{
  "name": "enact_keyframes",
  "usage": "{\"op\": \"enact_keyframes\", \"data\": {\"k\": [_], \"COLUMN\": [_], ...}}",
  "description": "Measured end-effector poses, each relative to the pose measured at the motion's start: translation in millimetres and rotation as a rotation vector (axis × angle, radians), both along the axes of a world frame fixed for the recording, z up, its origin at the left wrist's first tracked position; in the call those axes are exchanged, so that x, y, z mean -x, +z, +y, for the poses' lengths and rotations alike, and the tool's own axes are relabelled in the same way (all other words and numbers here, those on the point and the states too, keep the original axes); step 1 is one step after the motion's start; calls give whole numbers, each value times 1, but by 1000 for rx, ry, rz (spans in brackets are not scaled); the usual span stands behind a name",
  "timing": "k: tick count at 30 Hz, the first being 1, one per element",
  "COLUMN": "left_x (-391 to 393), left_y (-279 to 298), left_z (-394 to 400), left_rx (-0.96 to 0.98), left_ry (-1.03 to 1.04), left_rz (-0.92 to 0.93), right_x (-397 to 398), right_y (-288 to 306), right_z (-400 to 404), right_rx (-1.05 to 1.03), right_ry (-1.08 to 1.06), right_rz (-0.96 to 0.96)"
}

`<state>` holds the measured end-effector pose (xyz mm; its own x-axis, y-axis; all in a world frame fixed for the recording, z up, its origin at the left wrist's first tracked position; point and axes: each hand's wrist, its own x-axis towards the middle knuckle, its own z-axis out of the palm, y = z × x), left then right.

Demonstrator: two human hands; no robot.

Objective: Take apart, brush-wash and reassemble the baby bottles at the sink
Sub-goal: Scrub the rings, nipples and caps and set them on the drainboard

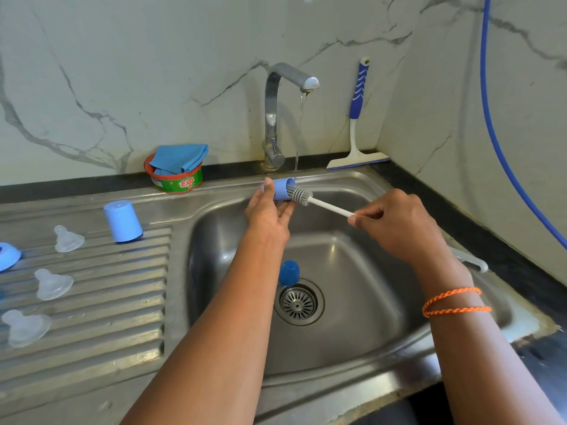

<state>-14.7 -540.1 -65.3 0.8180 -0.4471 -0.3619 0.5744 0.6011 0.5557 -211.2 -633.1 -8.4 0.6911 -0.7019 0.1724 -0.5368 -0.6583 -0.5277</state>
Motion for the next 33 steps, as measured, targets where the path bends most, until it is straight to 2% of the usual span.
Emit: {"op": "enact_keyframes", "data": {"k": [2,6,9,16,21,24,33], "left_x": [-2,-1,1,-3,4,11,1], "left_y": [-1,-1,0,-1,3,7,3], "left_z": [0,0,1,-2,-3,-6,-3], "left_rx": [20,64,99,142,215,262,209], "left_ry": [15,-16,9,93,56,1,38], "left_rz": [10,49,82,165,217,199,201], "right_x": [0,-3,-4,-8,-24,-29,-16], "right_y": [2,0,-2,-3,-16,-19,-11], "right_z": [2,7,6,5,17,17,7], "right_rx": [-41,3,4,-104,-52,-21,-131], "right_ry": [14,-44,-57,36,-6,-91,21], "right_rz": [-24,-83,-57,-127,-221,-210,-221]}}
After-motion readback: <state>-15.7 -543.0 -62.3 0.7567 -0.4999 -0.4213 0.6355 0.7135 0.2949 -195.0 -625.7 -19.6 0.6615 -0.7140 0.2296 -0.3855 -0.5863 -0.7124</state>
